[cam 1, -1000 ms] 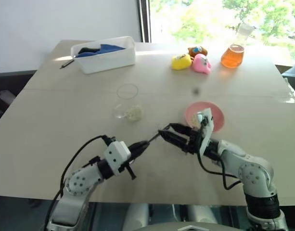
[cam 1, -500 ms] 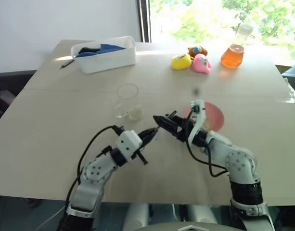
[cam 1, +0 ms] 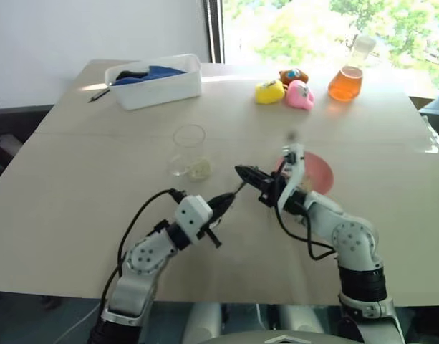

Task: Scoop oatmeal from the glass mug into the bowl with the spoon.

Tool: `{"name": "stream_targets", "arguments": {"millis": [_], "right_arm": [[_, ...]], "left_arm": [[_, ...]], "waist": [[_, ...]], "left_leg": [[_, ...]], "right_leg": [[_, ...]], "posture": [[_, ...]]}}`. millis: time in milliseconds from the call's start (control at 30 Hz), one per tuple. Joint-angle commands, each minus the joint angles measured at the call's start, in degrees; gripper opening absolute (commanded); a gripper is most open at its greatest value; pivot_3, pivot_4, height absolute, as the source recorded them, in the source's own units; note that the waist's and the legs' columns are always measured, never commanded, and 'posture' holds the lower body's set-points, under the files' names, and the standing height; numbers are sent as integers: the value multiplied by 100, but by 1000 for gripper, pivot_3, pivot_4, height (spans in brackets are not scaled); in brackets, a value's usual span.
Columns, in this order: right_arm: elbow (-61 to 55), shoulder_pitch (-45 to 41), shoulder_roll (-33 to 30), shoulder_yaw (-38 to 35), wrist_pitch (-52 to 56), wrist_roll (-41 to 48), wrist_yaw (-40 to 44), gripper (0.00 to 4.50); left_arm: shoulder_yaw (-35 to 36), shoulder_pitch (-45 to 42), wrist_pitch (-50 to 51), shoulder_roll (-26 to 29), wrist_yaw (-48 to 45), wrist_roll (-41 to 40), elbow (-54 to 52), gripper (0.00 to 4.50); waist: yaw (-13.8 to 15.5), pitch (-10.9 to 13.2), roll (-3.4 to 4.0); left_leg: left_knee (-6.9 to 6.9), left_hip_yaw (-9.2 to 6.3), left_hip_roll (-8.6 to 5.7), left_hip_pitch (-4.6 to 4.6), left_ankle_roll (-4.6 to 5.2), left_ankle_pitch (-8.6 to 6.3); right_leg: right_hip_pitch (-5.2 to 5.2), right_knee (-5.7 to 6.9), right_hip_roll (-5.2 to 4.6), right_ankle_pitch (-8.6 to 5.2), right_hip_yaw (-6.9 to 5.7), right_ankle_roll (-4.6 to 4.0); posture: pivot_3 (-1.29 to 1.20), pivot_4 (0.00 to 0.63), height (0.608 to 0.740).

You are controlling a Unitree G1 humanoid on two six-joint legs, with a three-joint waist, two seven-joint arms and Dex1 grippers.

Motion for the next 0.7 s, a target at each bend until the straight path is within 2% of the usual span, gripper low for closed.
{"name": "stream_targets", "arguments": {"millis": [33,100,267,367,400,433,467,600,700], "right_arm": [[-99,-47,24,-45,-72,23,1,30],[-106,-48,24,-51,-84,13,0,30],[-98,-99,45,-157,-81,61,-72,0],[-84,-185,11,-329,-36,161,-133,0],[-83,-230,-26,-411,-12,208,-150,0],[-83,-285,-70,-513,29,282,-175,0],[-83,-323,-102,-587,62,339,-192,0],[-87,-547,-313,-919,202,625,-270,0],[-25,-728,-461,-1083,229,721,-294,0]], "left_arm": [[45,47,-117,-36,42,-121,-102,0],[65,82,-159,-51,47,-153,-94,0],[224,269,-394,-41,304,65,-85,1856],[571,491,-757,-60,727,317,-137,3404],[769,587,-939,-61,944,481,-158,3634],[986,699,-1090,-72,1143,598,-184,4191],[1124,778,-1196,-83,1280,679,-199,4457],[1690,1060,-1553,-170,1940,1181,-305,4457],[1845,1001,-1352,-254,2228,1342,-205,4457]], "waist": [[1,0,0],[0,0,0],[0,0,0],[-5,0,0],[-5,0,0],[-3,0,0],[-3,0,0],[11,0,0],[16,0,0]], "left_leg": [[0,0,0,0,0,0],[0,1,0,0,0,0],[0,1,0,0,0,0],[0,1,1,0,0,0],[0,0,2,0,0,0],[0,0,2,0,0,0],[0,0,2,0,0,0],[0,0,0,-2,0,0],[0,1,-2,-4,0,0]], "right_leg": [[0,0,0,0,1,0],[0,0,-1,0,1,0],[0,0,-1,0,2,0],[-1,0,-2,0,2,0],[0,1,-2,0,1,0],[0,1,-3,0,1,0],[0,1,-4,0,1,0],[0,-2,-10,0,-1,0],[0,-1,-12,0,-1,0]], "posture": [[0,150,740],[0,150,740],[0,150,740],[0,150,740],[0,150,740],[0,150,740],[0,150,740],[0,150,740],[0,150,740]]}}
